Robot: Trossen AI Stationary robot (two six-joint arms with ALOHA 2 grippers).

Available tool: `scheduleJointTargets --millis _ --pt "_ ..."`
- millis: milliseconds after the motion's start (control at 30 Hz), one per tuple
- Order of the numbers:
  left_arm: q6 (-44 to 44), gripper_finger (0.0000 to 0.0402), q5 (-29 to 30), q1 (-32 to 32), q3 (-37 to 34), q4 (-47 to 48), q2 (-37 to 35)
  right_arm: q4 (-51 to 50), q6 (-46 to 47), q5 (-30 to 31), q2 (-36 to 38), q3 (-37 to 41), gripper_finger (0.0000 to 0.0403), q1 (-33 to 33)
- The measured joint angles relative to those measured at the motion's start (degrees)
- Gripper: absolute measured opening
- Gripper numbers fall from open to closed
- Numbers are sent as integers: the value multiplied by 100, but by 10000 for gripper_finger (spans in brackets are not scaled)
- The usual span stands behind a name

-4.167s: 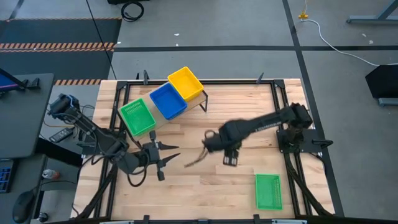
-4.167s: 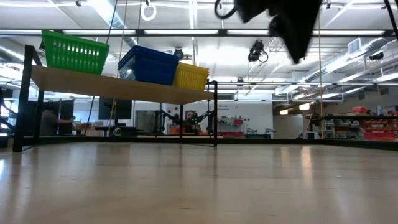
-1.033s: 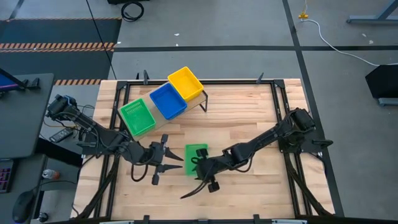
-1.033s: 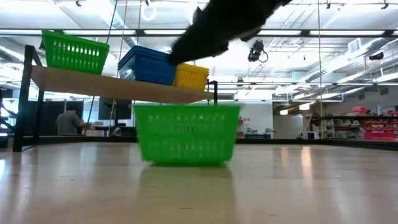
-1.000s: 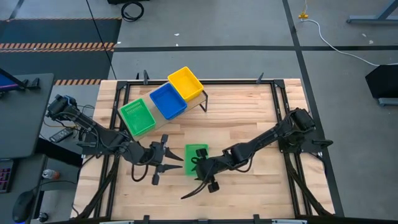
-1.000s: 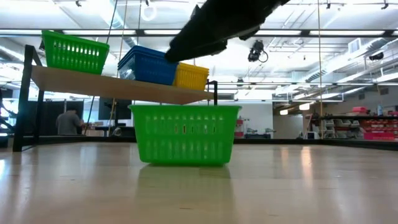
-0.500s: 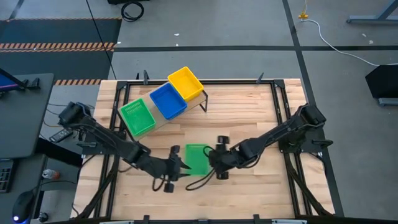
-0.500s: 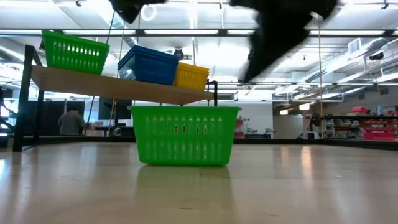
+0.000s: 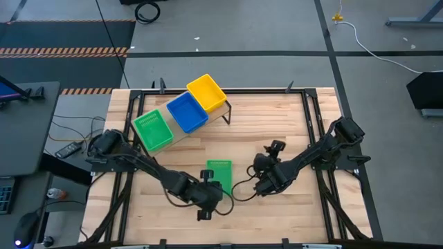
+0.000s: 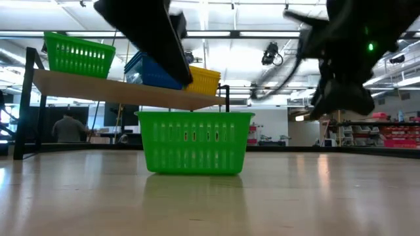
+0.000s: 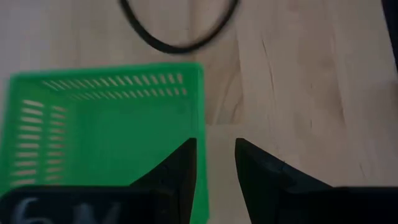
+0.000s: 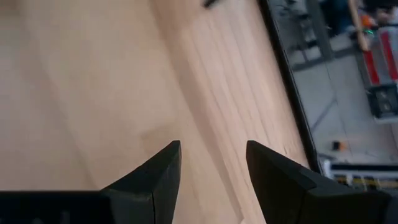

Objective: Stack baskets on shelf by color
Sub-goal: Stack the green basket on top of the green baskets on the shelf

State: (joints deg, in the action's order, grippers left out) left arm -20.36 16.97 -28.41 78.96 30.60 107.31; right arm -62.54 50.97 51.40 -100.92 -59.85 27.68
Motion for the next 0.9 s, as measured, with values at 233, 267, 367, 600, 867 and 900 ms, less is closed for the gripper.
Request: scheduleJointTargets --millis 233,267,367,600,867,900 --pt "-4 117 -480 238 -21 -34 259 -52 1005 -60 0 644 187 -24" --pt "-8 117 -481 249 -22 -15 273 -45 1111 -98 0 699 187 3" --pt "-80 117 -489 264 -22 -37 296 -26 1382 -162 0 823 187 117" --pt "-367 117 -861 309 -22 -43 383 237 1599 -130 0 863 187 387" --pt "-483 117 -781 431 -28 16 744 1892 807 634 0 860 187 719" --pt "-490 117 -734 458 -26 23 767 2088 514 708 0 857 187 749"
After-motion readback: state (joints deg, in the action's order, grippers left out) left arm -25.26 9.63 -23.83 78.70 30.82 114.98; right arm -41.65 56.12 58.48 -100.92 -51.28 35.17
